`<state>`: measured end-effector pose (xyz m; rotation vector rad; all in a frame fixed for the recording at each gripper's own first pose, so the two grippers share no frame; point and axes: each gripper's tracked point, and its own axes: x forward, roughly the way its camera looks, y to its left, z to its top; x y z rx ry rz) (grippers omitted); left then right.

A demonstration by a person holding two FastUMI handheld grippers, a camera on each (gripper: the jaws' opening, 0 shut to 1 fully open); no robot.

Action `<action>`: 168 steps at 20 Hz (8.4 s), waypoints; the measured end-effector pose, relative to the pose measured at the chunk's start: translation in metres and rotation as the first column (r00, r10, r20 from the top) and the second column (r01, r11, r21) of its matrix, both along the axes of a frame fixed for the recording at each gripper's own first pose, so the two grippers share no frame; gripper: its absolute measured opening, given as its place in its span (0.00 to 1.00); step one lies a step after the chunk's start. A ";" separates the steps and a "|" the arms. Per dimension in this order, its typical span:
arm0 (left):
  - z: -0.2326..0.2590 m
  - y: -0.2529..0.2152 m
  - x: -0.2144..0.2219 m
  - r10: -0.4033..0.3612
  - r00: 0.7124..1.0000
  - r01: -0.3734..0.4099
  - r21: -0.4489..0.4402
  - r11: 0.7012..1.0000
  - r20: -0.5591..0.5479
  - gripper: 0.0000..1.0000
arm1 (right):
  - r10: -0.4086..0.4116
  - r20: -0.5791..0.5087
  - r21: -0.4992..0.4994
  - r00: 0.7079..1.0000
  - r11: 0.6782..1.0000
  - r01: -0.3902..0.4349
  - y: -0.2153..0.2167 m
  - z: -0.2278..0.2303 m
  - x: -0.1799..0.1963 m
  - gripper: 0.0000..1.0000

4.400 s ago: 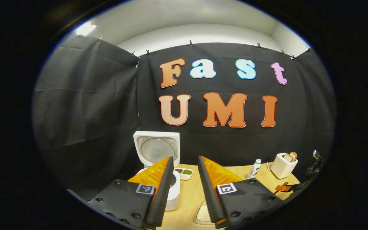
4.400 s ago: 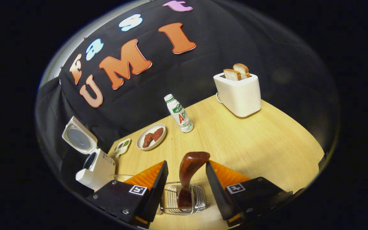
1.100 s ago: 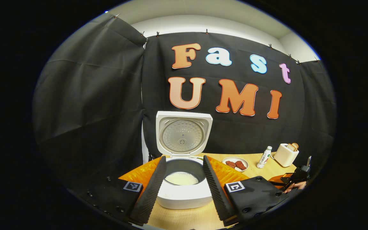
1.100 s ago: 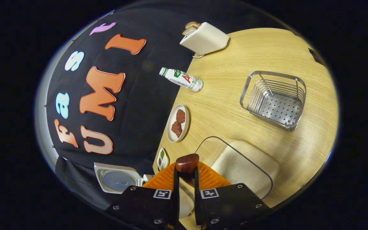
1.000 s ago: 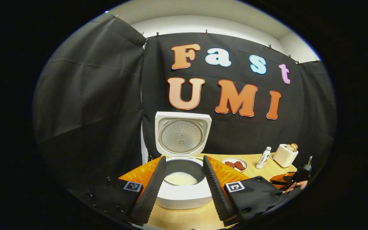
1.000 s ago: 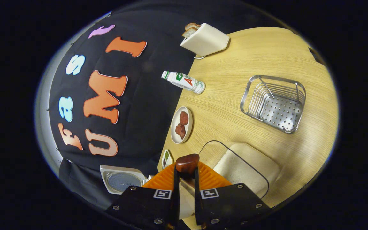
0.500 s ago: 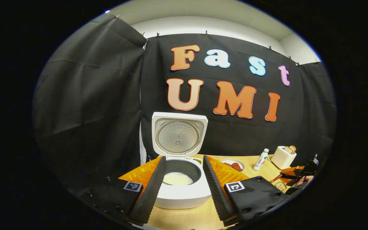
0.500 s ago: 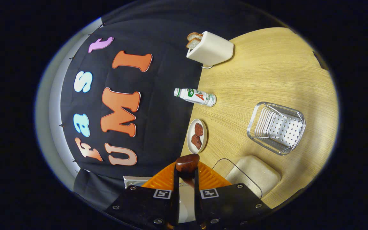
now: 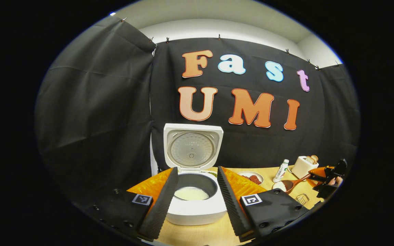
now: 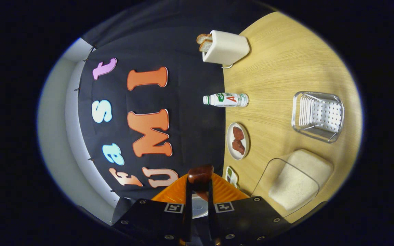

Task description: Close the left gripper, press the button to open the rice cooker; take a wooden spoon from the chopstick holder with the right hand, scoop a spoonful of rice and pour it into the rice cooker, then put the wooden spoon back into the chopstick holder.

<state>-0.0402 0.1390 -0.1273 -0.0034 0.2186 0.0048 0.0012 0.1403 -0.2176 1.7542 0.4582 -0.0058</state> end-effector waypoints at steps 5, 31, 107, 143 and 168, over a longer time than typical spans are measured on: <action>0.003 0.019 -0.002 0.028 0.999 -0.028 0.001 1.000 0.018 0.80 | 0.056 0.083 0.034 0.995 0.998 -0.059 0.048 0.048 0.034 0.19; -0.026 0.151 -0.043 0.288 0.957 -0.288 -0.035 0.957 -0.024 0.80 | 0.402 0.122 -0.655 0.908 0.720 -0.230 0.305 0.073 0.134 0.19; 0.008 -0.128 -0.018 0.161 0.985 -0.167 0.096 0.981 0.066 0.91 | 0.265 0.024 -0.817 0.964 0.560 -0.134 -0.151 -0.035 -0.019 0.18; 0.009 0.014 0.351 0.051 0.982 -0.043 0.047 0.998 -0.184 0.91 | -0.084 -0.145 -0.962 0.986 0.247 -0.120 -0.224 0.000 -0.143 0.93; -0.174 0.002 0.113 0.022 0.846 -0.001 0.040 0.999 -0.533 0.92 | 0.305 -0.071 -0.961 0.950 0.233 -0.147 -0.126 0.037 -0.052 0.94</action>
